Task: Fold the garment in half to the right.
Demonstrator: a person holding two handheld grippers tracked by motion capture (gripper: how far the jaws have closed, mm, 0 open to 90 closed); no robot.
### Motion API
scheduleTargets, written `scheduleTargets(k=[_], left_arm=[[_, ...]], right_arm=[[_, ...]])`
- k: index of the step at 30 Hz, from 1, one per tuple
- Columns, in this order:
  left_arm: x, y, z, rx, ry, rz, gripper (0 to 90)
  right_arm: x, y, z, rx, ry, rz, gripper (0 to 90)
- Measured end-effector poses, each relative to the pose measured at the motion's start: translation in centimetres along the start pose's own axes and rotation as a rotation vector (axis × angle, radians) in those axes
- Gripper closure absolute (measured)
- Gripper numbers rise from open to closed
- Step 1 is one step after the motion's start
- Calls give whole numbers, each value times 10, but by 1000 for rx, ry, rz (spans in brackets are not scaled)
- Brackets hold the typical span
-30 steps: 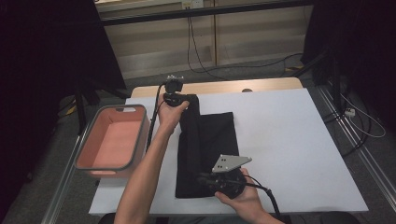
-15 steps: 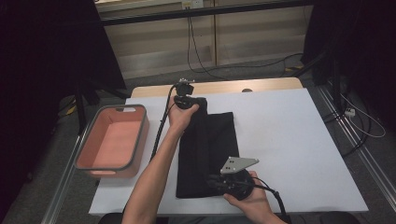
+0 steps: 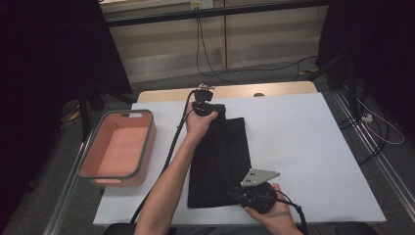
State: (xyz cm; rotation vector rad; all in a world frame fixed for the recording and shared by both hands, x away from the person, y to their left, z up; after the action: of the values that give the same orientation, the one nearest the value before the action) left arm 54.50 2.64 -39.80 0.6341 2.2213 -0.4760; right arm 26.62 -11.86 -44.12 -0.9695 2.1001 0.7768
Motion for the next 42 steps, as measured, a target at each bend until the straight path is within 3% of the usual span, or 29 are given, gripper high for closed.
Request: scheduleTargets(k=[5,12,15,16,17,24,26,38,42], left_arm=[[1,1,2,0,12,2,873],[1,2,2,2,15,2,873],[2,0,4,-1,14,-7,873],[1,0,6,-4,19,-14,873],[1,-2,8,-13,19,-13,873],[-1,-13,18,9,21,-21,873],[-3,-18,20,5,16,3,873],[1,-32,40,3,36,15,872],[3,-39,47,9,47,36,872]], right_arm=[[-3,-3,-3,-4,-24,10,683],[-8,-10,-12,9,-66,27,629],[-10,-11,-17,-16,-92,24,761],[-10,-11,-18,-11,-92,19,860],[-10,-11,-20,1,-84,14,883],[-5,-8,-27,29,-60,9,896],[-3,-6,-29,32,-51,9,896],[12,-3,-41,42,-31,20,897],[19,-5,-41,41,-14,33,897]])
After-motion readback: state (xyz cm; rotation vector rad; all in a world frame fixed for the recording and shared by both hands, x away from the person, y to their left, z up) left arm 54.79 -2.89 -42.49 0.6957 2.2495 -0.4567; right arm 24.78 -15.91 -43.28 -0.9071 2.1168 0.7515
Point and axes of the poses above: each handheld gripper's, and its own axes: z roughly forward along the jaws, x roughly out of its underside, y roughly to its left, the point moved 1 cm from there along z, roughly forward along the jaws, and after that the axes turned 9 degrees about -x, right-handed, at the moved point
